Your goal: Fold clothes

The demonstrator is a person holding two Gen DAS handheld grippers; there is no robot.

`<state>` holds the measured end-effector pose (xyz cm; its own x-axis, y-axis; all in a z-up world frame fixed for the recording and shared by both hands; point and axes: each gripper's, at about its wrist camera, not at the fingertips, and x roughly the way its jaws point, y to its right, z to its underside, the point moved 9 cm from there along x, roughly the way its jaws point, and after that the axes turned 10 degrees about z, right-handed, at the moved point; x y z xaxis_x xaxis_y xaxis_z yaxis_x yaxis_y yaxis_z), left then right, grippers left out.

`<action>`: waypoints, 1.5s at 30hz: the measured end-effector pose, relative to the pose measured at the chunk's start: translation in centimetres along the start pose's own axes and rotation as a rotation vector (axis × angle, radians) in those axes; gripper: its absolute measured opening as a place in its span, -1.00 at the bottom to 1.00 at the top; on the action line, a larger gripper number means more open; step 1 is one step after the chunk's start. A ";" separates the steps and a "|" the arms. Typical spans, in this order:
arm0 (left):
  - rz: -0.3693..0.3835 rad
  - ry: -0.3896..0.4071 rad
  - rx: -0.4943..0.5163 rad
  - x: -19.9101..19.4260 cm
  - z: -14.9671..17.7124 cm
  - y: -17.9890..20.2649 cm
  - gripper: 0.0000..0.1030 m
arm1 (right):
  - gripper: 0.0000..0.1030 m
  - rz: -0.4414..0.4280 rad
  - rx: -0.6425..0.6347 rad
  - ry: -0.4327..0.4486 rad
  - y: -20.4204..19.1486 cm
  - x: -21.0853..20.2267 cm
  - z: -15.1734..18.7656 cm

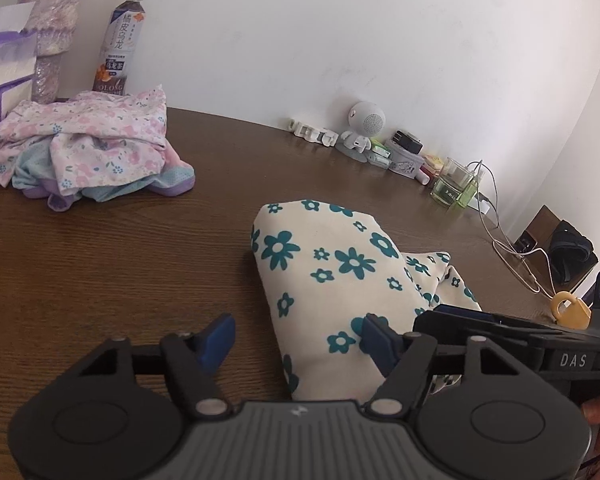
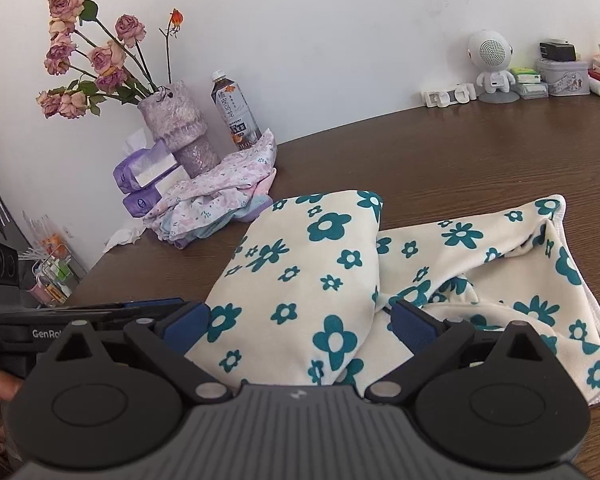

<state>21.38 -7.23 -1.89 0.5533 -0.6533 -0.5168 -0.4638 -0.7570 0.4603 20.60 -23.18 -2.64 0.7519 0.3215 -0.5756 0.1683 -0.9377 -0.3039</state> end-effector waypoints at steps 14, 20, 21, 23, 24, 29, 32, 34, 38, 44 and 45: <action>0.046 -0.033 -0.015 0.8 1.0 0.2 -0.50 | -0.28 -0.010 0.030 -0.023 1.0 0.3 0.9; 0.040 -0.003 -0.040 0.2 0.2 0.0 -0.15 | -0.08 -0.009 0.042 0.003 1.3 -0.2 0.2; 0.030 0.006 -0.036 0.1 -0.1 -0.1 -0.11 | -0.04 -0.008 0.051 0.017 1.4 -0.4 -0.2; 0.006 0.024 -0.020 0.0 -0.8 -0.2 -0.08 | -0.02 -0.001 0.068 0.043 1.9 -0.6 -1.1; -0.001 0.025 -0.017 0.0 -1.0 -0.3 -0.08 | -0.02 0.007 0.077 0.043 2.1 -0.5 -1.3; -0.021 0.018 -0.003 0.6 -1.1 -0.5 -0.10 | -0.02 0.016 0.092 0.017 2.3 0.4 -1.0; -0.019 0.022 0.013 0.8 -1.1 -0.3 -0.17 | -0.13 0.012 0.083 0.014 2.0 0.6 -0.9; -0.002 0.017 0.006 1.0 -0.9 -0.2 -0.44 | -0.24 0.013 0.081 0.008 1.9 0.8 -0.8; -0.001 0.017 0.038 1.1 -0.7 0.3 -0.63 | -0.47 0.012 0.062 0.008 1.5 0.8 -0.5; -0.016 0.025 0.037 0.8 -1.3 0.3 -0.35 | -0.19 0.024 0.083 0.009 1.9 0.7 -0.9; -0.023 0.027 0.039 0.7 -1.5 0.3 -0.26 | -0.19 0.029 0.083 0.013 1.9 0.6 -1.2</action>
<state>22.68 -7.88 -1.04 0.5822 -0.6356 -0.5069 -0.4769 -0.7720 0.4202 22.13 -24.94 -2.67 0.7639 0.2920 -0.5755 0.0931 -0.9323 -0.3494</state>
